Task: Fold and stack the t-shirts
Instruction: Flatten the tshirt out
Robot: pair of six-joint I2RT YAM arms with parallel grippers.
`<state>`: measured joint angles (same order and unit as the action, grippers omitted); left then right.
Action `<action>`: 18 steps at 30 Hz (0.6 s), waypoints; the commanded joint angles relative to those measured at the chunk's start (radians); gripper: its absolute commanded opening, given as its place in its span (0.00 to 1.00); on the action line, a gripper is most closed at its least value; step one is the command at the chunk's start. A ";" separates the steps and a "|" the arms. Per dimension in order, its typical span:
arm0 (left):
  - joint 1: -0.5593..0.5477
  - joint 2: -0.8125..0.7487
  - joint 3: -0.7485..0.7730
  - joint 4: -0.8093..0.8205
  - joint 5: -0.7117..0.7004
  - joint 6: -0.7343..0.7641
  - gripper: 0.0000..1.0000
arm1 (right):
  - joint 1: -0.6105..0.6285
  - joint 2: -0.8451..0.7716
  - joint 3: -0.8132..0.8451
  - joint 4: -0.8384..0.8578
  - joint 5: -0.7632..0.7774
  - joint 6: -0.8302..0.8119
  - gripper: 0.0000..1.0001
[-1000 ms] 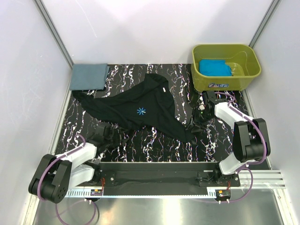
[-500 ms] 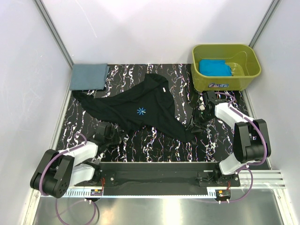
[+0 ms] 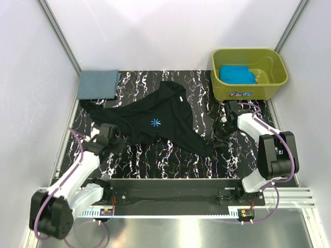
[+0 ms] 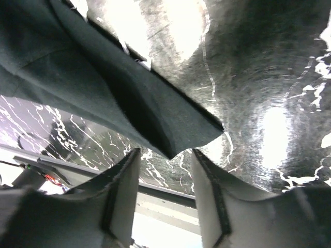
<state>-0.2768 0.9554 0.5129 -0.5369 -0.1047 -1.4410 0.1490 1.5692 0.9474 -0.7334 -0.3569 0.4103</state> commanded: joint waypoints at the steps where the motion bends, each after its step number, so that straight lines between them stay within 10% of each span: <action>1: 0.014 -0.099 0.104 -0.196 -0.137 0.290 0.00 | -0.025 -0.028 -0.019 -0.015 0.021 0.013 0.48; 18: 0.016 -0.263 0.329 -0.452 -0.418 0.622 0.00 | -0.051 -0.023 -0.151 0.084 0.044 0.131 0.57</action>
<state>-0.2638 0.7212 0.8028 -0.9611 -0.4599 -0.8734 0.1059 1.5837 0.8192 -0.6891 -0.3328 0.4824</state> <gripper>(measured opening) 0.012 0.564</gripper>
